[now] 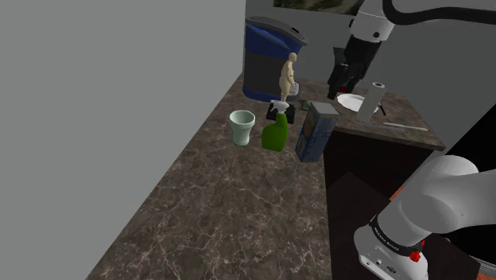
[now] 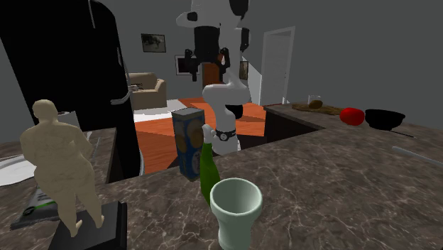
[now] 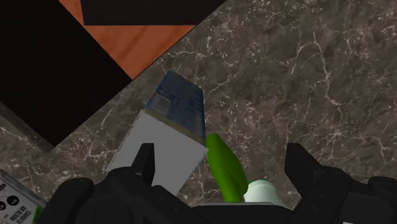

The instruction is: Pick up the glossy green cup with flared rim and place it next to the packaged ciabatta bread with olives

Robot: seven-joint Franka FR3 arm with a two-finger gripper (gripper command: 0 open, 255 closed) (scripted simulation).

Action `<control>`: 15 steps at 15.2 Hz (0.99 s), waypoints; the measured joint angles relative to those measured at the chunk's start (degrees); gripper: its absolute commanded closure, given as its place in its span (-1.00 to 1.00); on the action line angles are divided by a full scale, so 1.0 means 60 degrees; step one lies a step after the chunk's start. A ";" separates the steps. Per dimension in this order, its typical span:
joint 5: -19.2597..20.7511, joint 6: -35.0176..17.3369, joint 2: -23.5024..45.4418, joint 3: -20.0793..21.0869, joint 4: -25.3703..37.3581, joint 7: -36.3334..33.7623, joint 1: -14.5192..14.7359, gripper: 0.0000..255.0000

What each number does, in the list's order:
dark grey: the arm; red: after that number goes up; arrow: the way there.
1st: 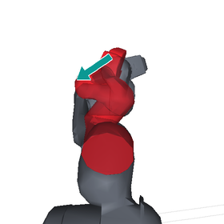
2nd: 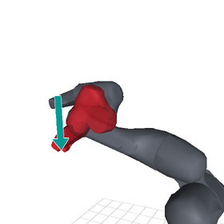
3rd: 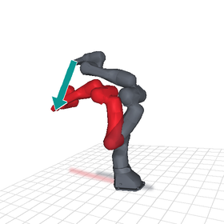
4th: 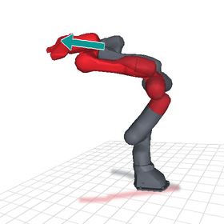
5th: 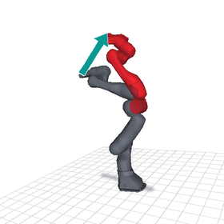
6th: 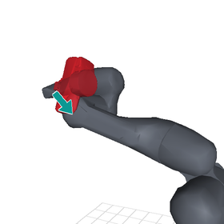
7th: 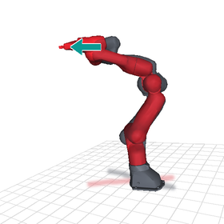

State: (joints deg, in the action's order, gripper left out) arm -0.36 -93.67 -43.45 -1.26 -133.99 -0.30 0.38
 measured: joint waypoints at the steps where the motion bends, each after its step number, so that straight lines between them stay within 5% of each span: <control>1: 0.0000 0.0000 0.0000 0.0000 0.0000 0.0000 0.0000 -1.00; 15: -0.0555 -0.2881 0.4299 0.0286 0.1313 -0.0165 0.0377 -1.00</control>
State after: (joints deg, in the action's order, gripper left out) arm -3.69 -110.95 -17.65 0.45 -126.11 -1.29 2.65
